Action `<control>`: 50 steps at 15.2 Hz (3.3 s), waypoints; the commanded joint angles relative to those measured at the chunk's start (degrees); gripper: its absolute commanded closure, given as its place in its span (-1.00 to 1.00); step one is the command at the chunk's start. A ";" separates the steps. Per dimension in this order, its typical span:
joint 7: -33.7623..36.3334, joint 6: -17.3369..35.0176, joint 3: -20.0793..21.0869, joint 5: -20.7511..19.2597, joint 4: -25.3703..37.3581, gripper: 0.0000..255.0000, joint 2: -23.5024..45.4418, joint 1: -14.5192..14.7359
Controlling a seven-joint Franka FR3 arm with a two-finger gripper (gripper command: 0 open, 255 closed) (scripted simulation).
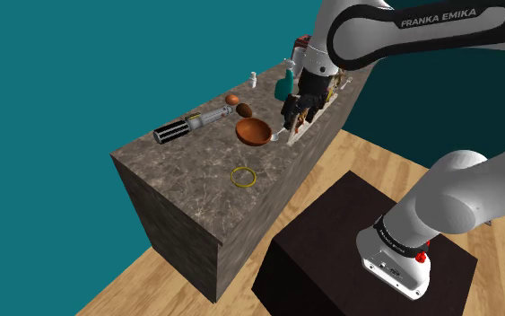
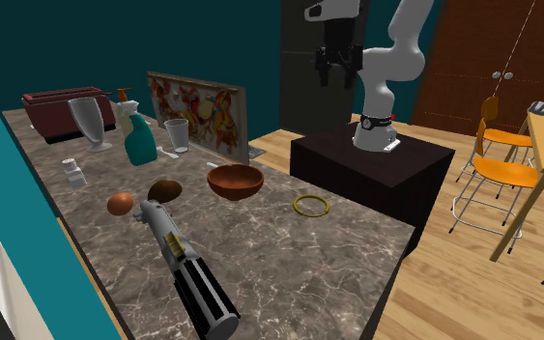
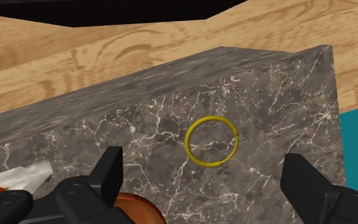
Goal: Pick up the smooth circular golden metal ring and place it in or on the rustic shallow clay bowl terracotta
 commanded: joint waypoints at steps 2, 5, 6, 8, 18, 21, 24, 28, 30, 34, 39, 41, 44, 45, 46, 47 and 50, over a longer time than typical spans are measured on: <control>3.42 5.41 1.97 0.55 0.10 -1.00 5.76 -0.10; 7.10 10.54 3.94 0.63 1.02 -1.00 12.10 -0.19; 8.38 12.18 4.52 0.50 1.49 -1.00 14.32 -0.22; 11.01 15.31 5.61 0.00 2.68 -1.00 18.89 -0.30; 25.46 27.08 6.92 -6.56 13.29 -1.00 42.91 1.36; 29.31 29.08 5.84 -8.46 17.90 -1.00 50.03 2.90; 32.10 30.25 4.67 -9.55 22.36 -1.00 56.04 4.40; 32.48 32.62 4.21 -10.11 22.57 -1.00 58.64 4.96; 32.68 33.77 3.97 -10.39 22.76 -1.00 59.97 5.25; 32.82 34.66 3.77 -10.60 22.93 -1.00 61.04 5.48; 32.82 34.66 3.77 -10.60 22.93 -1.00 61.04 5.48; 32.82 34.66 3.77 -10.60 22.93 1.00 61.04 5.48; 32.87 34.68 3.78 -10.59 22.85 1.00 60.97 5.51; 32.83 34.77 3.75 -10.62 22.92 1.00 61.13 5.50; 32.68 34.70 3.75 -10.60 22.93 1.00 61.08 5.37; 32.72 34.80 3.75 -10.60 22.81 1.00 61.06 5.40; 32.77 34.13 3.89 -10.46 22.77 1.00 60.33 5.38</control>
